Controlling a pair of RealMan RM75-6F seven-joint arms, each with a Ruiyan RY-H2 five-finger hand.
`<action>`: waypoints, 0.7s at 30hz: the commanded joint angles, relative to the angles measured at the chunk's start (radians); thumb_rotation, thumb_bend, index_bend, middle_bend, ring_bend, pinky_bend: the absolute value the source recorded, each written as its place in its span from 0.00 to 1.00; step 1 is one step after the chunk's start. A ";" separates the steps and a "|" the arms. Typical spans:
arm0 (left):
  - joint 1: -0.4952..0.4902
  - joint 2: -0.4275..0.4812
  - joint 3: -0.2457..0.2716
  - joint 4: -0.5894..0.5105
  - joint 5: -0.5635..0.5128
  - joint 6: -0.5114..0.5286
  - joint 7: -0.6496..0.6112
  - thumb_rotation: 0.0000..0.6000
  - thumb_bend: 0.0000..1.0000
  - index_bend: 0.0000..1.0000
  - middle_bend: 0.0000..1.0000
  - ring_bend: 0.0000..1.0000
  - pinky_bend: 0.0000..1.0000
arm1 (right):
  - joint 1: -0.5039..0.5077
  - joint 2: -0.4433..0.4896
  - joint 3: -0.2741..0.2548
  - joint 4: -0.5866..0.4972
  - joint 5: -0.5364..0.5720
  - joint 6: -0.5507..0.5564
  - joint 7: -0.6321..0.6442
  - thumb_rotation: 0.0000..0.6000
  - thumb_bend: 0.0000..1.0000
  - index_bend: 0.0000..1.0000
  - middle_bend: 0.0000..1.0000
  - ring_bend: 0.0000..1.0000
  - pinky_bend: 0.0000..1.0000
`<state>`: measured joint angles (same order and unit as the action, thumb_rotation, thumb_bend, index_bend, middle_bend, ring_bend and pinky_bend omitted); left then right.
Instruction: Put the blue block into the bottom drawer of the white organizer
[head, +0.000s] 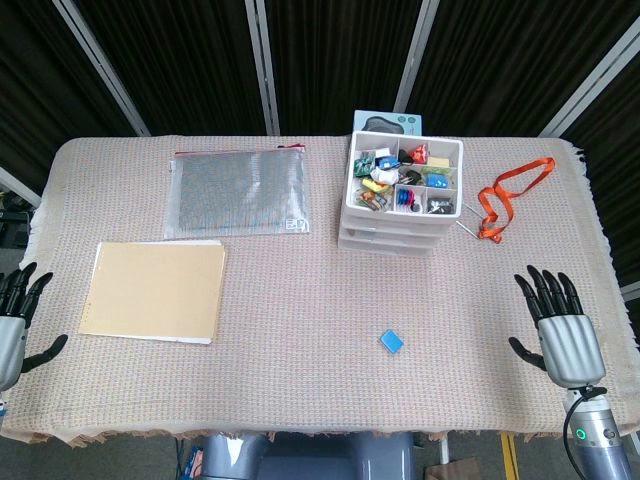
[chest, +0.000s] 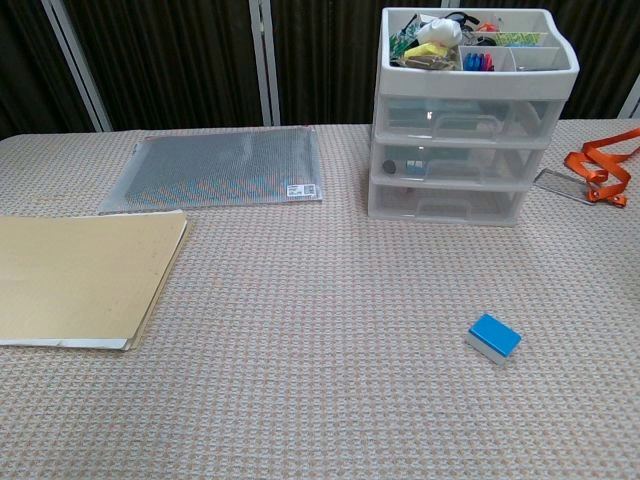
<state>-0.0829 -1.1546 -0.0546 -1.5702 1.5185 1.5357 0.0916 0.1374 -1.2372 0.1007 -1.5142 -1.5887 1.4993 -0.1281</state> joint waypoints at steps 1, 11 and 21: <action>0.000 0.001 0.000 -0.001 -0.002 -0.001 -0.001 1.00 0.24 0.09 0.00 0.00 0.00 | 0.000 0.001 0.000 -0.004 0.003 -0.001 0.002 1.00 0.10 0.07 0.00 0.00 0.00; 0.002 0.003 0.001 0.002 0.001 0.002 -0.012 1.00 0.24 0.09 0.00 0.00 0.00 | 0.002 0.006 -0.008 -0.016 0.003 -0.003 -0.008 1.00 0.10 0.07 0.00 0.00 0.00; 0.000 0.011 0.006 0.002 0.004 -0.006 -0.029 1.00 0.24 0.09 0.00 0.00 0.00 | 0.040 0.013 0.043 -0.149 0.081 -0.055 0.052 1.00 0.13 0.13 0.35 0.34 0.41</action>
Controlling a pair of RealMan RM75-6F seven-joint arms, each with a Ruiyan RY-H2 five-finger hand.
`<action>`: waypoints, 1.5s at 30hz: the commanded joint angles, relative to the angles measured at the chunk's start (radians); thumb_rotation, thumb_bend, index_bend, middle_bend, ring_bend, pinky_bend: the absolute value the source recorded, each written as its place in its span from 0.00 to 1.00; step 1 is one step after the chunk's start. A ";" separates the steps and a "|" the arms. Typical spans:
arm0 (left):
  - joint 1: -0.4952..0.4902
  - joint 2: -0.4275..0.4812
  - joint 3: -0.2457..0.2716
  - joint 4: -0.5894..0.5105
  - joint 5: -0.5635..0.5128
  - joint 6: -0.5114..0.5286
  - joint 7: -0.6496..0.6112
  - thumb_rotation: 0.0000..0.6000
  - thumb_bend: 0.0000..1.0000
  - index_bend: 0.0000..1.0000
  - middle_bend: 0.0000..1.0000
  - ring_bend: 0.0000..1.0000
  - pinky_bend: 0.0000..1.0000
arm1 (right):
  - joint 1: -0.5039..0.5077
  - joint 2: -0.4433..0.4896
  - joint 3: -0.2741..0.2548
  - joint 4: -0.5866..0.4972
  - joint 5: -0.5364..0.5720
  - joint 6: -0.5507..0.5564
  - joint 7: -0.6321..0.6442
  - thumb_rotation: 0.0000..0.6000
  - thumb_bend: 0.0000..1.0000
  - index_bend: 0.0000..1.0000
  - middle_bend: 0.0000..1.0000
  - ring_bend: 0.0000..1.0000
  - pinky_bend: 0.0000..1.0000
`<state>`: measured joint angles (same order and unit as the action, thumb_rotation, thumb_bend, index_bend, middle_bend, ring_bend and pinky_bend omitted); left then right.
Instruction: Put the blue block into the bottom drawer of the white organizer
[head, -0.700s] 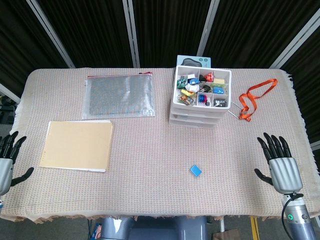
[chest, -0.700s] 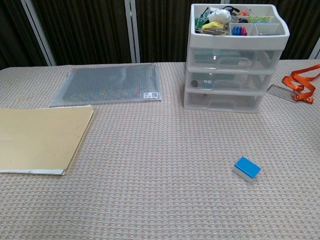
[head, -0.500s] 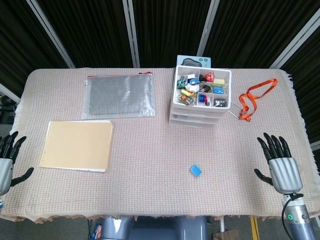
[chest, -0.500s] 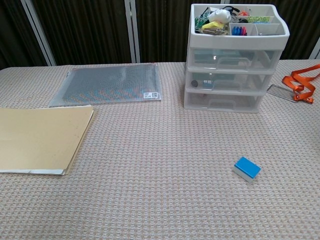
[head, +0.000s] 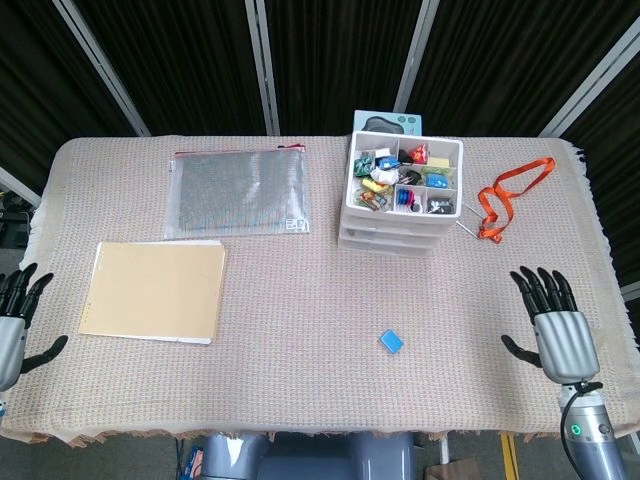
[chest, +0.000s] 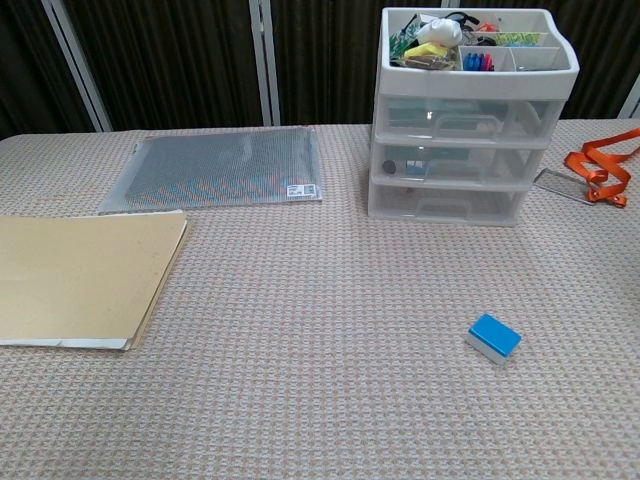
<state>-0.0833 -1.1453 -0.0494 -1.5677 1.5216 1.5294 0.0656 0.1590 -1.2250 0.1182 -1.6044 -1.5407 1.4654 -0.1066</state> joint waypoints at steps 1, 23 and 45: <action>0.000 0.002 0.001 -0.001 0.001 0.000 -0.006 1.00 0.24 0.09 0.00 0.00 0.00 | 0.028 -0.002 0.039 -0.094 0.055 -0.036 0.053 1.00 0.16 0.14 0.45 0.45 0.48; -0.005 0.013 -0.004 -0.009 -0.011 -0.014 -0.049 1.00 0.24 0.09 0.00 0.00 0.00 | 0.468 -0.142 0.396 -0.277 1.268 -0.578 0.333 1.00 0.50 0.16 0.77 0.77 0.68; -0.015 0.013 -0.014 -0.006 -0.027 -0.026 -0.038 1.00 0.24 0.09 0.00 0.00 0.00 | 0.604 -0.361 0.384 0.072 1.527 -0.688 0.358 1.00 0.50 0.18 0.77 0.77 0.68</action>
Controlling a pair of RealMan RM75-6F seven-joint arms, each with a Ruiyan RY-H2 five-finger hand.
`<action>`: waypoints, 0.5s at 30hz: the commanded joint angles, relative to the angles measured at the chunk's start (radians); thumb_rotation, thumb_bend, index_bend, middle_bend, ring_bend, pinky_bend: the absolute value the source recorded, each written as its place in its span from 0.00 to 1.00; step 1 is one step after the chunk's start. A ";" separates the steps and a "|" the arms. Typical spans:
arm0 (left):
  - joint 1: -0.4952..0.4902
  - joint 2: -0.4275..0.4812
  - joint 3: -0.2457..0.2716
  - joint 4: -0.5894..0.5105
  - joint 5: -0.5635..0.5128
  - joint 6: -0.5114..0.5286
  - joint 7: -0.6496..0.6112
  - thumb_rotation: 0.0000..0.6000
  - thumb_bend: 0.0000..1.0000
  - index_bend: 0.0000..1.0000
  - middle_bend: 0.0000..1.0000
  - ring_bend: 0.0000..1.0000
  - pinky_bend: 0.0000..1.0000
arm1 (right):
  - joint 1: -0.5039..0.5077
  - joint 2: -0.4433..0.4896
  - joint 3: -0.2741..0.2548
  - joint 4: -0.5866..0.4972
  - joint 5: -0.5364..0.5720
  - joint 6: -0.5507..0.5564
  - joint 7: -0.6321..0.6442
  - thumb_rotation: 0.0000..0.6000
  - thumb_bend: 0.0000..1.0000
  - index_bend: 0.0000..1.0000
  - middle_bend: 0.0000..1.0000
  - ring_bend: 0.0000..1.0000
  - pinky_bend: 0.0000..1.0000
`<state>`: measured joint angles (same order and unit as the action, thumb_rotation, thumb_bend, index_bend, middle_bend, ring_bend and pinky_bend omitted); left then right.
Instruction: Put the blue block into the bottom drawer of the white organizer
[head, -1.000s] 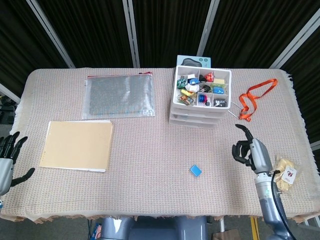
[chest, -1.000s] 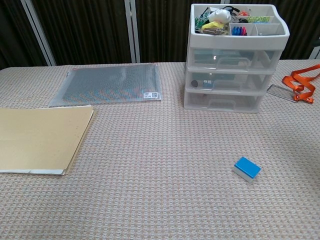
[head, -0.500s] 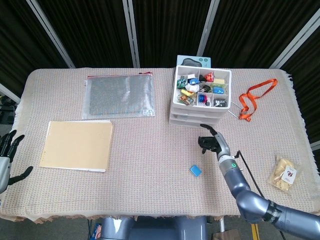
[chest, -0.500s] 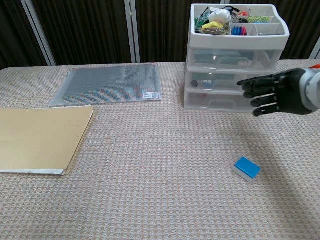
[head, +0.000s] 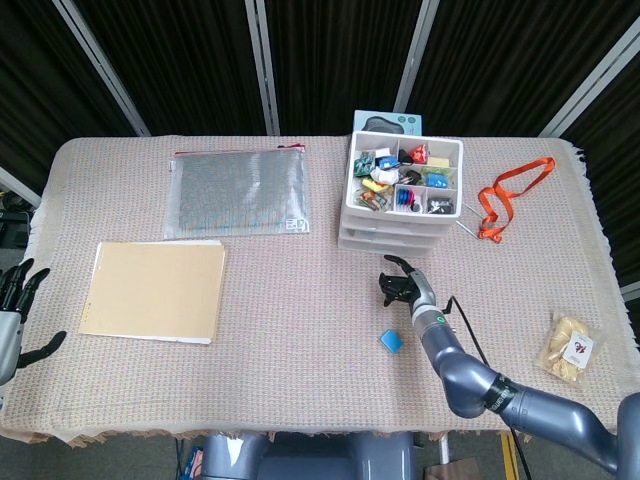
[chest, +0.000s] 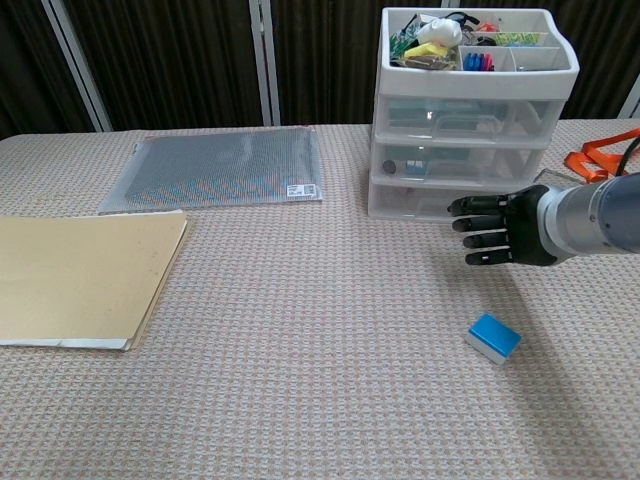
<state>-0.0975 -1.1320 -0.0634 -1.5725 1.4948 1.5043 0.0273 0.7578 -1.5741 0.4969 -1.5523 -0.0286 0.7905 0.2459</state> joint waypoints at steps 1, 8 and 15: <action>-0.001 0.000 0.000 -0.001 0.000 -0.001 0.000 1.00 0.24 0.09 0.00 0.00 0.00 | 0.006 -0.014 0.008 0.025 0.020 -0.016 0.008 1.00 0.50 0.18 0.77 0.77 0.68; -0.002 0.003 -0.002 -0.010 -0.006 -0.006 -0.010 1.00 0.24 0.09 0.00 0.00 0.00 | 0.021 -0.047 0.032 0.096 0.088 -0.057 0.028 1.00 0.50 0.20 0.77 0.77 0.68; -0.003 0.004 -0.001 -0.012 -0.008 -0.008 -0.014 1.00 0.24 0.09 0.00 0.00 0.00 | 0.029 -0.077 0.055 0.151 0.145 -0.116 0.045 1.00 0.50 0.20 0.77 0.77 0.68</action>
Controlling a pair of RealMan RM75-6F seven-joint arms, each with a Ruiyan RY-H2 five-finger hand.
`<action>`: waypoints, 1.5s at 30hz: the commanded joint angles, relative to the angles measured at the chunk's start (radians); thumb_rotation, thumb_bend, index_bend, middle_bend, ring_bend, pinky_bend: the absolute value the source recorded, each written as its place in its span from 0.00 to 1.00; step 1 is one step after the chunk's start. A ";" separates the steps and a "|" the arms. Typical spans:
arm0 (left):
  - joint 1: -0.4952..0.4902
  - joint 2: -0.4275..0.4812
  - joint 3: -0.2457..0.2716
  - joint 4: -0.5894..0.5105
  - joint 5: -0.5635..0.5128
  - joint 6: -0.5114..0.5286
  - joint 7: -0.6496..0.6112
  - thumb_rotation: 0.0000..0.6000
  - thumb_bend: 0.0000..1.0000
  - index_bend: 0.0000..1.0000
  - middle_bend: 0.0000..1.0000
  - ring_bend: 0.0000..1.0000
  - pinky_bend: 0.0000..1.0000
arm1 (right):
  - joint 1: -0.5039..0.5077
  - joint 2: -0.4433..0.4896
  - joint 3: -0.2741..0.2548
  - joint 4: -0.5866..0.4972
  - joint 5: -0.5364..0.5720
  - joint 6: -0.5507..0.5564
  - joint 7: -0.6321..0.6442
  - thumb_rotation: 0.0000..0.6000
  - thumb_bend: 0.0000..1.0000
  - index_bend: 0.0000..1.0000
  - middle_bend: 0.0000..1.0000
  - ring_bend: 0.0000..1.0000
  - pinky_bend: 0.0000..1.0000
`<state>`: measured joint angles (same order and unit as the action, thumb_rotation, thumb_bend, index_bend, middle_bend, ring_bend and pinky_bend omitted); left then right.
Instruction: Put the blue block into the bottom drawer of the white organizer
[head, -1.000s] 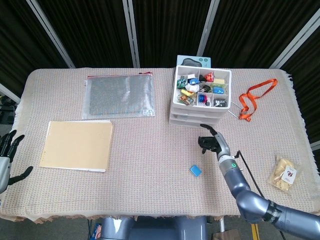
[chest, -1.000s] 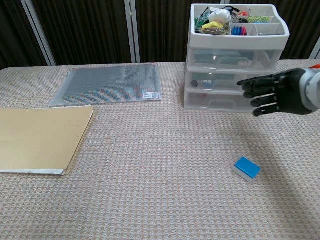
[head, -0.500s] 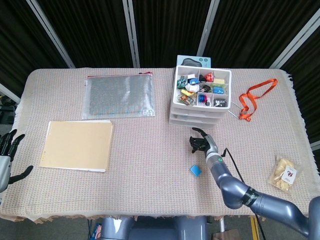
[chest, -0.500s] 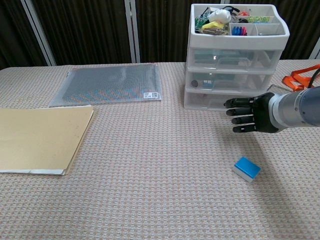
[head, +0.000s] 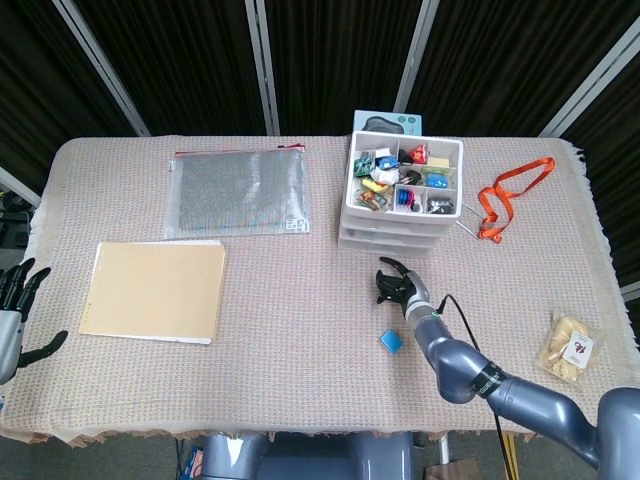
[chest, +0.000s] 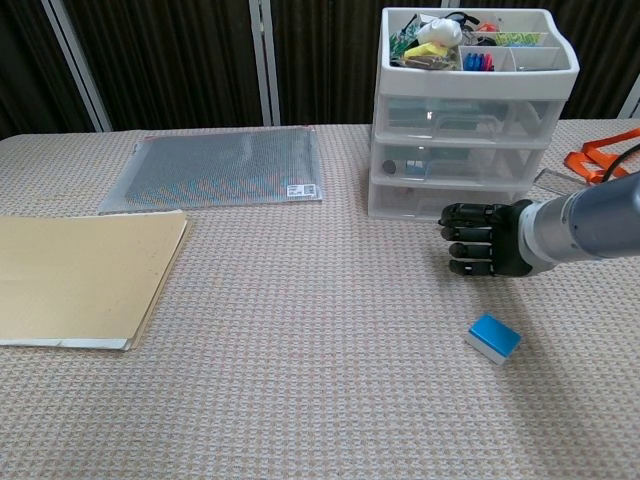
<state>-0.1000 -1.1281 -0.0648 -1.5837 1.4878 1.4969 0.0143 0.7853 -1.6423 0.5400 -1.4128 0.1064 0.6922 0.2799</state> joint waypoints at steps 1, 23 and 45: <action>0.000 0.001 0.000 -0.002 -0.002 -0.001 -0.003 1.00 0.24 0.09 0.00 0.00 0.00 | -0.001 -0.012 0.022 0.018 0.015 -0.031 0.022 1.00 0.50 0.21 0.77 0.77 0.68; -0.002 0.011 0.004 -0.015 -0.006 -0.014 -0.024 1.00 0.24 0.09 0.00 0.00 0.00 | 0.010 -0.064 0.085 0.135 0.076 -0.080 0.101 1.00 0.50 0.25 0.77 0.77 0.68; -0.003 0.015 0.009 -0.021 -0.003 -0.018 -0.023 1.00 0.24 0.09 0.00 0.00 0.00 | 0.051 -0.062 0.099 0.180 0.216 -0.142 0.080 1.00 0.50 0.38 0.77 0.77 0.68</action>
<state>-0.1031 -1.1135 -0.0559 -1.6052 1.4849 1.4790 -0.0091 0.8376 -1.7065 0.6414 -1.2307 0.3191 0.5518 0.3614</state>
